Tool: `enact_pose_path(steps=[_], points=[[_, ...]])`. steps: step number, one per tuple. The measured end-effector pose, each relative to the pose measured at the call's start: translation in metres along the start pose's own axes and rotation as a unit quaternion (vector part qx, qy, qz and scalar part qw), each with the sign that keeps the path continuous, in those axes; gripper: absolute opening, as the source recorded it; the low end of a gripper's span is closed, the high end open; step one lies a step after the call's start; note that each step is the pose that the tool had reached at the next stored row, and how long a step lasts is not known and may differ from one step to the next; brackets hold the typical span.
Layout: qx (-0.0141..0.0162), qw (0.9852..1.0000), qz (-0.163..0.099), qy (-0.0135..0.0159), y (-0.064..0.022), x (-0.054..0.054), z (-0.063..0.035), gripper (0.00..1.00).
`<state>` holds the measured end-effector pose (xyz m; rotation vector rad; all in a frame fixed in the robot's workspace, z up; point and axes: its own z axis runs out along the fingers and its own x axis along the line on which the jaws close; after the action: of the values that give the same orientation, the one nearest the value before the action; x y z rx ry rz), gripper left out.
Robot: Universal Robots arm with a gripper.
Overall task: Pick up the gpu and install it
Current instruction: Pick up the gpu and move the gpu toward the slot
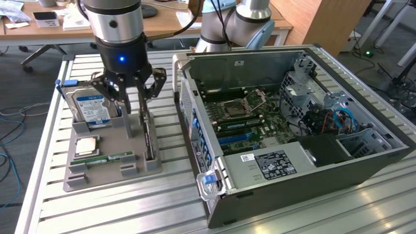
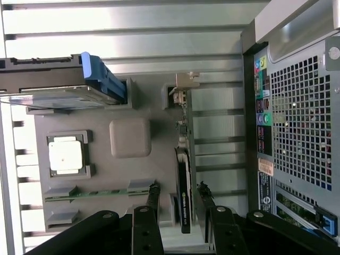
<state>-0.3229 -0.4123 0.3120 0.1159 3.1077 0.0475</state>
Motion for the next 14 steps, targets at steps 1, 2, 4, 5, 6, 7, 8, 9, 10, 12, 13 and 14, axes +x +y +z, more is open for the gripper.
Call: enact_pose_path(steps=[1, 2, 4, 5, 6, 7, 8, 9, 10, 12, 13, 14], points=[[0.0000, 1.0000, 0.000, 0.0000, -0.0001, 0.000, 0.0016, 0.42], [0.0000, 1.0000, 0.000, 0.0000, -0.0001, 0.000, 0.0031, 0.42], [0.0000, 1.0000, 0.000, 0.0000, -0.0002, 0.000, 0.0061, 0.42], [0.0000, 1.0000, 0.000, 0.0000, -0.0003, 0.000, 0.0076, 0.42], [0.0000, 1.0000, 0.000, 0.0001, -0.0003, 0.000, 0.0090, 0.42], [0.0000, 1.0000, 0.000, 0.0000, -0.0003, 0.000, 0.0104, 0.42], [0.0000, 1.0000, 0.000, 0.0000, -0.0004, 0.000, 0.0115, 0.42], [0.0000, 1.0000, 0.000, 0.0000, -0.0004, 0.000, 0.0124, 0.42], [0.0000, 1.0000, 0.000, 0.0000, -0.0004, 0.000, 0.0132, 0.42], [0.0000, 1.0000, 0.000, 0.0000, -0.0005, 0.000, 0.0147, 0.42], [0.0000, 1.0000, 0.000, 0.0000, -0.0005, 0.000, 0.0157, 0.42], [0.0000, 1.0000, 0.000, 0.0000, -0.0005, 0.001, 0.0167, 0.42]])
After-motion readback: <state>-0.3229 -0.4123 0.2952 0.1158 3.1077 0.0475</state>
